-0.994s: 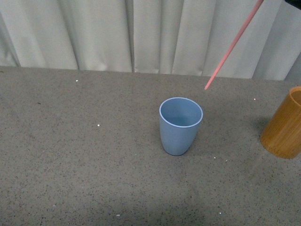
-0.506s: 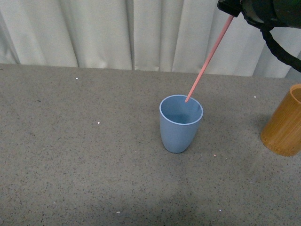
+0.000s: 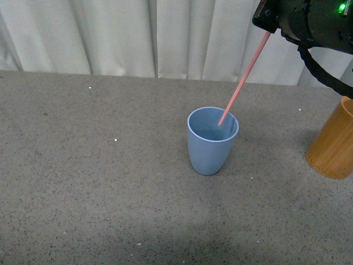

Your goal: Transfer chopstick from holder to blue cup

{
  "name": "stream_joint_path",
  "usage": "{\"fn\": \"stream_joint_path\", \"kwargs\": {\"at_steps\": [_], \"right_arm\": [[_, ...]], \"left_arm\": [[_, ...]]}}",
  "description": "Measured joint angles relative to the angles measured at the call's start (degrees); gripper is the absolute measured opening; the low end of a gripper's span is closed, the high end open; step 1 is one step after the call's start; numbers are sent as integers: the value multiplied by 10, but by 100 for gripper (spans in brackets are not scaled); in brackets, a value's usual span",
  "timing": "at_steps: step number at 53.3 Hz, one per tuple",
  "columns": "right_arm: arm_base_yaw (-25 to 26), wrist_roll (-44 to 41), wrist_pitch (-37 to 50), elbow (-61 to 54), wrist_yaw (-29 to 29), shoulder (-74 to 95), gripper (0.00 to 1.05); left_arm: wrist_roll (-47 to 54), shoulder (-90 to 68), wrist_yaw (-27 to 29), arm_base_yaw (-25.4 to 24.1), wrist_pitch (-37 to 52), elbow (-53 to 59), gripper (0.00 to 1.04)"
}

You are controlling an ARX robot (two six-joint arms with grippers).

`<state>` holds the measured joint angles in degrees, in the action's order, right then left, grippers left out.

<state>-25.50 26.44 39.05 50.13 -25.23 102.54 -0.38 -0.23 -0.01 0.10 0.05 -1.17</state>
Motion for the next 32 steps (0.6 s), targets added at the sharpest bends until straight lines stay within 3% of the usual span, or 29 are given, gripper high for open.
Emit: {"fn": "stream_joint_path", "kwargs": {"at_steps": [21, 32], "right_arm": [[-7, 9, -10, 4, 11, 13, 2], [-11, 9, -12, 5, 18, 14, 38]], "left_arm": [[0, 0, 0, 0, 0, 0, 98], [0, 0, 0, 0, 0, 0, 98]]}}
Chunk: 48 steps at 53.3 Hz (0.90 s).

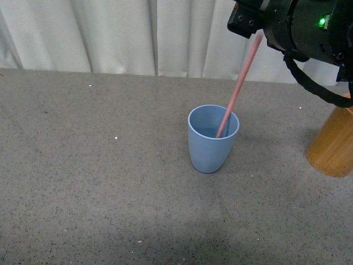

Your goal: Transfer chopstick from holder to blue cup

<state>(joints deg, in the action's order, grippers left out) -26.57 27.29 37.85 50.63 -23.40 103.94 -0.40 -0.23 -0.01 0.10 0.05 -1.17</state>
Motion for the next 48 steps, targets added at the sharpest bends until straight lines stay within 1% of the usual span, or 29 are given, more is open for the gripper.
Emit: {"fn": "stream_joint_path", "kwargs": {"at_steps": [1, 5, 11, 15, 17, 19, 21, 22, 24, 26, 28, 30, 31, 33, 34, 37, 38, 39, 40, 41, 42, 44, 46, 48], "right_arm": [[0, 0, 0, 0, 0, 0, 40], [0, -4, 1, -1, -8, -1, 58], [4, -14, 13, -18, -16, -14, 74], [14, -40, 40, -56, -15, -49, 92], [24, -49, 48, -80, -3, -74, 97], [33, -62, 56, -98, 12, -89, 95], [51, -102, 113, -135, 36, -110, 89], [57, -107, 120, -146, 40, -115, 87], [83, -158, 178, -193, 77, -145, 80], [108, -183, 196, -231, 98, -176, 74], [136, -206, 196, -268, 129, -215, 69], [180, -229, 178, -318, 172, -275, 62], [192, -233, 170, -330, 183, -291, 60], [231, -245, 130, -378, 211, -362, 53], [238, -247, 117, -390, 214, -382, 51], [262, -254, 16, -451, 218, -514, 40], [263, -256, -5, -459, 220, -538, 39], [263, -258, -50, -472, 224, -589, 35], [263, -259, -75, -478, 226, -616, 33], [264, -261, -126, -488, 230, -671, 30], [264, -263, -200, -499, 232, -753, 24], [264, -265, -284, -504, 233, -854, 17], [264, -267, -338, -504, 233, -938, 10], [265, -269, -365, -504, 235, -995, 3]], "left_arm": [[0, 0, 0, 0, 0, 0, 98], [0, 0, 0, 0, 0, 0, 98], [0, 0, 0, 0, 0, 0, 98], [0, 0, 0, 0, 0, 0, 98], [0, 0, 0, 0, 0, 0, 98], [0, 0, 0, 0, 0, 0, 98], [0, 0, 0, 0, 0, 0, 98], [0, 0, 0, 0, 0, 0, 98], [0, 0, 0, 0, 0, 0, 98], [0, 0, 0, 0, 0, 0, 98], [0, 0, 0, 0, 0, 0, 98], [0, 0, 0, 0, 0, 0, 98], [0, 0, 0, 0, 0, 0, 98], [0, 0, 0, 0, 0, 0, 98], [0, 0, 0, 0, 0, 0, 98], [0, 0, 0, 0, 0, 0, 98], [0, 0, 0, 0, 0, 0, 98], [0, 0, -1, 0, 0, 0, 98], [0, 0, -1, 0, 0, 0, 98], [0, 0, -1, 0, 0, 0, 98], [0, 0, -1, 0, 0, 0, 98], [0, 0, 0, 0, 0, 0, 98], [0, 0, 0, 0, 0, 0, 98], [0, 0, 0, 0, 0, 0, 98]]}}
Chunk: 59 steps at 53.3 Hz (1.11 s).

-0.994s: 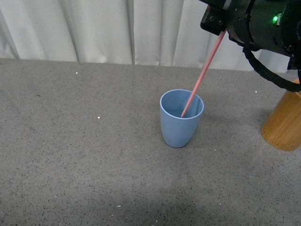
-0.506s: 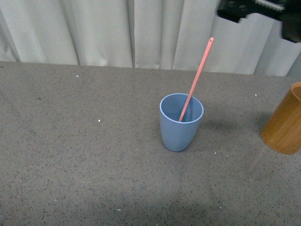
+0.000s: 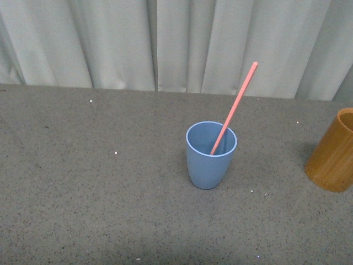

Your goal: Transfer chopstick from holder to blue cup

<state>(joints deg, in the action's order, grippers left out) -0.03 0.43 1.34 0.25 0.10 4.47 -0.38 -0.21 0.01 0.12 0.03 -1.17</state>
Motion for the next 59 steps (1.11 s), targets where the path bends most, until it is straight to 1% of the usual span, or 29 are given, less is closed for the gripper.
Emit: {"fn": "stream_joint_path", "kwargs": {"at_steps": [2, 31, 38, 43, 52, 59], "right_arm": [[0, -2, -8, 0, 0, -23, 1], [0, -3, -13, 0, 0, -42, 1], [0, -3, -13, 0, 0, -42, 23], [0, -3, -13, 0, 0, -42, 36], [0, -3, -13, 0, 0, -42, 67], [0, -3, -13, 0, 0, -42, 86]], "left_arm": [[0, 0, 0, 0, 0, 0, 98], [0, 0, 0, 0, 0, 0, 98], [0, 0, 0, 0, 0, 0, 98], [0, 0, 0, 0, 0, 0, 98], [0, 0, 0, 0, 0, 0, 98], [0, 0, 0, 0, 0, 0, 98]]}}
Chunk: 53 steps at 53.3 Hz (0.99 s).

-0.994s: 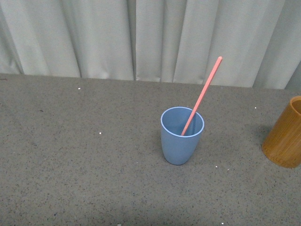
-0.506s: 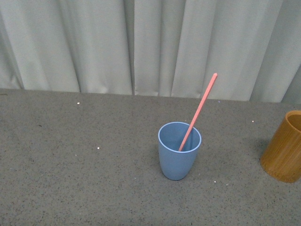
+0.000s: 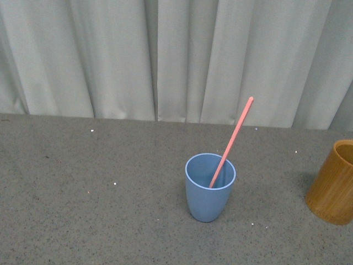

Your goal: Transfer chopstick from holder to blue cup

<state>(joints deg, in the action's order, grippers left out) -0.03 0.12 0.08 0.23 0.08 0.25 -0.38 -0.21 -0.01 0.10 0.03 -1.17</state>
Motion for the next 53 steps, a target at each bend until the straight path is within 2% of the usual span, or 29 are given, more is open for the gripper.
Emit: {"fn": "stream_joint_path", "kwargs": {"at_steps": [2, 4, 7, 53], "right_arm": [[0, 0, 0, 0, 0, 0, 94], [0, 0, 0, 0, 0, 0, 97], [0, 0, 0, 0, 0, 0, 94], [0, 0, 0, 0, 0, 0, 95]], "left_arm": [[0, 0, 0, 0, 0, 0, 98], [0, 0, 0, 0, 0, 0, 98], [0, 0, 0, 0, 0, 0, 98], [0, 0, 0, 0, 0, 0, 98]]}}
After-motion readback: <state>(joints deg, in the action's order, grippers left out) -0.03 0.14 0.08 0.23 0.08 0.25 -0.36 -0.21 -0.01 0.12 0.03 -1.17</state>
